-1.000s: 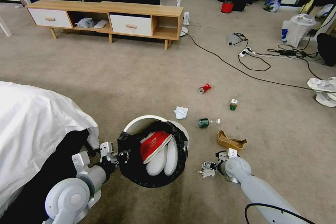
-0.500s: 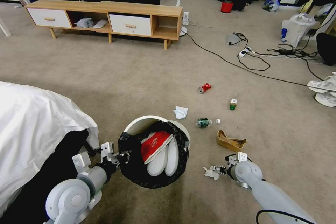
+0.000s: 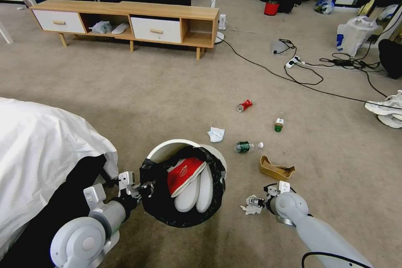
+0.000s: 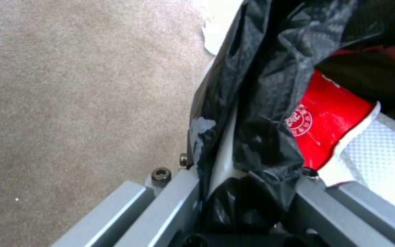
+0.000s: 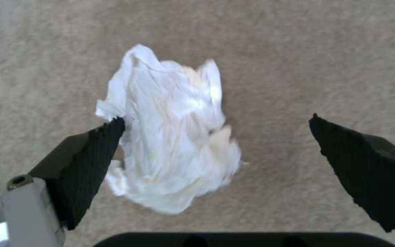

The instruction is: Pick up the trash bin and place the garbage on the floor into it.

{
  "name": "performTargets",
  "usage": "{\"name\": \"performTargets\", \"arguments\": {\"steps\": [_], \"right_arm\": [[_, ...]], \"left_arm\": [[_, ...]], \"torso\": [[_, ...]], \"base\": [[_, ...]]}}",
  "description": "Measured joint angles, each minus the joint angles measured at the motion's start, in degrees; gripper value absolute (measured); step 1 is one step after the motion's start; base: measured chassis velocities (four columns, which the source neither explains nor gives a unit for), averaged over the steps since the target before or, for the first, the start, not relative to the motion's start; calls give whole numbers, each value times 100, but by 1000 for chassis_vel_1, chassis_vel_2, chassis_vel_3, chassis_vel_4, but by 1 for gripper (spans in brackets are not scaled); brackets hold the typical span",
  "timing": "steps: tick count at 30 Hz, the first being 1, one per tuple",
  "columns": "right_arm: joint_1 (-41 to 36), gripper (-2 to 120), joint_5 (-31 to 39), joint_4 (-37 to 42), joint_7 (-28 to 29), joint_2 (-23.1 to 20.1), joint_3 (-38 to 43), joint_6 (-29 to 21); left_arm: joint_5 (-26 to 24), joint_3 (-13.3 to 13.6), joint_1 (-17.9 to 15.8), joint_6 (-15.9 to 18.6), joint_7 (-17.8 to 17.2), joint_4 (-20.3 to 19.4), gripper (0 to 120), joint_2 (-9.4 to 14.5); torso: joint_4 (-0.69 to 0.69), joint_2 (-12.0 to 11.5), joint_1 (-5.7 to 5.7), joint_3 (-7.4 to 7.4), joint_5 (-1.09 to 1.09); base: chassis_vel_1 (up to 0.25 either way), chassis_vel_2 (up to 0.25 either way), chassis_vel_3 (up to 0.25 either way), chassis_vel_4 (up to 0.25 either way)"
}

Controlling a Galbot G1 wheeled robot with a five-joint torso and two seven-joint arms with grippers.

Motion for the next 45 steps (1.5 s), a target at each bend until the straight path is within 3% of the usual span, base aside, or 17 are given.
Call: {"name": "performTargets", "arguments": {"steps": [29,34,41,45], "right_arm": [[294,99,-16,-166,-99,306,-327,42],[327,79,-16,-175,-112,337,-374,62],[341,61,-7,-167,-119,291,-445,74],[343,42,11,-190,-126,338,-391,92]], "left_arm": [[-4,-6,-101,-12,-3,144,0,-7],[-19,-20,-109,-17,-4,150,0,10],[-19,-13,-114,-18,-4,156,0,-8],[-19,-16,-110,-18,-3,157,0,-9]], "torso": [[0,1,0,0,0],[-1,1,0,0,1],[0,1,0,0,0],[1,1,0,0,1]], "base": [[0,0,0,0],[0,0,0,0],[0,0,0,0],[0,0,0,0]]}}
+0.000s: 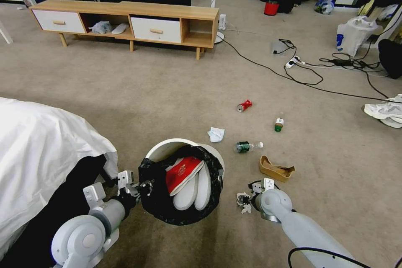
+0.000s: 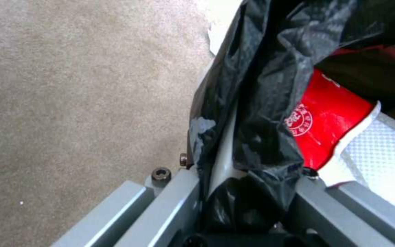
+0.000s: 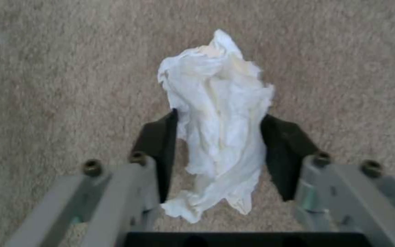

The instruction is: Pick up the trash bin and place the garbage on the floor into it.

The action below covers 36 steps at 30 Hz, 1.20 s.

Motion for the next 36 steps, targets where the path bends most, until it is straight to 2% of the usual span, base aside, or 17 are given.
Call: {"name": "performTargets", "arguments": {"steps": [1,3,4,8,11,12,23,29,36], "right_arm": [[0,42,0,0,0,0,0,0],[-18,31,-3,-27,-7,-2,63,16],[-18,31,-3,-27,-7,-2,63,16],[-87,10,-19,-7,-18,-64,145,32],[-92,7,-22,-4,-21,-70,154,37],[-94,1,-22,3,-23,-75,165,40],[-197,0,109,358,45,-309,234,60],[-372,0,303,859,124,-682,389,72],[-808,0,493,1858,155,-1239,873,89]], "left_arm": [[0,0,0,0,0,0,0,0],[0,-5,4,0,1,0,0,3],[0,-5,4,0,1,0,0,3],[9,10,2,-1,1,0,0,-15],[13,16,0,-1,1,-1,0,-17],[19,23,-3,-1,1,0,0,-20],[26,48,-7,-1,1,-1,0,-34],[43,91,-13,7,-9,3,0,-38],[61,172,-17,16,-24,44,0,-5]], "torso": [[0,0,0,0,0],[0,0,0,0,0],[0,0,0,0,0],[-2,0,0,0,-1],[-1,0,0,0,0],[-1,0,0,0,0],[-1,0,0,0,0],[-1,0,0,0,1],[1,0,0,-1,-1]], "base": [[0,0,0,0],[0,0,0,0],[0,0,0,0],[0,0,0,0],[0,0,0,0],[0,0,0,0],[0,0,0,0],[0,0,0,0],[0,0,0,0]]}}
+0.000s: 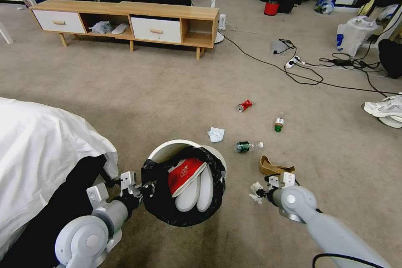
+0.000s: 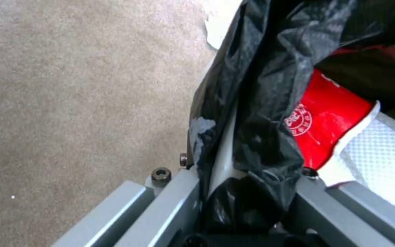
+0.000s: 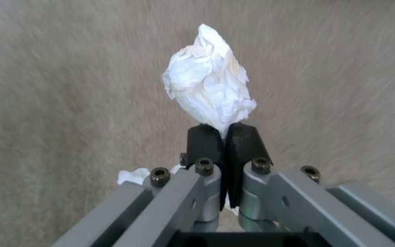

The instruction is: Pick up the trash bin and place the garbage on the floor into it.

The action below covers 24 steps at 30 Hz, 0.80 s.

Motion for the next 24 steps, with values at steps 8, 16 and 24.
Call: {"name": "performTargets", "arguments": {"steps": [8,16,24], "right_arm": [[-920,0,-21,1271,-100,-817,990,75],[-2208,0,-150,2550,-372,-1686,2526,153],[-2694,0,136,3576,-478,-2242,3629,163]], "left_arm": [[-1,32,112,7,-14,2,0,163],[-90,168,229,9,-174,48,0,161],[-774,435,259,129,-755,-185,0,385]], "torso": [[0,-1,0,0,5],[-1,-1,0,0,0],[-2,0,0,0,2]], "base": [[0,0,0,0],[0,0,0,0],[0,0,0,0]]}}
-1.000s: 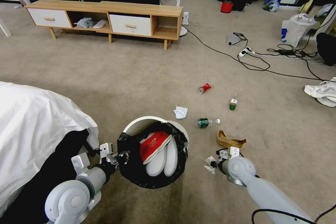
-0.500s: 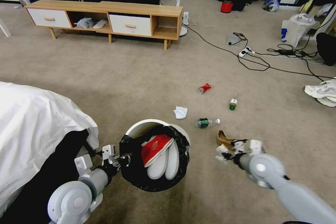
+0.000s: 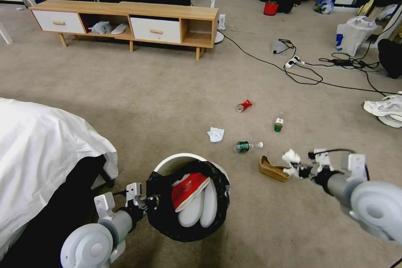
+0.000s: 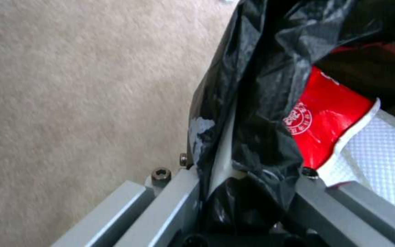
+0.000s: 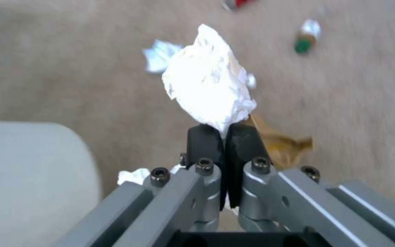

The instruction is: Pick up the trash bin and place the garbage on the floor into it.

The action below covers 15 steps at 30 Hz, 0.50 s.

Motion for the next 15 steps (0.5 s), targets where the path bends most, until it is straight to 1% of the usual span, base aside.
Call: {"name": "performTargets", "arguments": {"steps": [1,2,4,5,7,12,13,14,15], "right_arm": [[-47,0,172,217,-31,-128,225,4],[-47,0,172,217,-31,-128,225,4],[-65,0,344,490,-128,-296,467,21],[-65,0,344,490,-128,-296,467,21],[-64,0,461,786,-344,-495,716,72],[-113,0,669,1176,-612,-704,1012,170],[-133,0,754,1266,-756,-776,1129,214],[-133,0,754,1266,-756,-776,1129,214],[-137,0,820,1289,-884,-827,1207,253]], "left_arm": [[-225,48,30,27,-160,-76,0,77],[-225,48,30,27,-160,-76,0,77],[-589,120,70,61,-393,-162,0,155],[-589,120,70,61,-393,-162,0,155],[-773,202,94,83,-522,-183,0,221],[-980,332,60,107,-659,-204,0,257],[-1105,402,11,125,-757,-225,0,262],[-1105,402,11,125,-757,-225,0,262],[-1241,481,-47,125,-891,-249,0,268]], "torso": [[0,0,0,0,-1],[0,0,0,0,-1],[2,0,0,0,-1],[2,0,0,0,-1],[2,0,0,0,-1],[1,0,0,0,-2],[0,0,0,0,-2],[0,0,0,0,-2],[0,0,0,0,-2]], "base": [[0,0,0,0],[0,0,0,0],[0,0,0,0],[0,0,0,0],[0,0,0,0],[0,0,0,0],[0,0,0,0],[0,0,0,0],[0,0,0,0]]}}
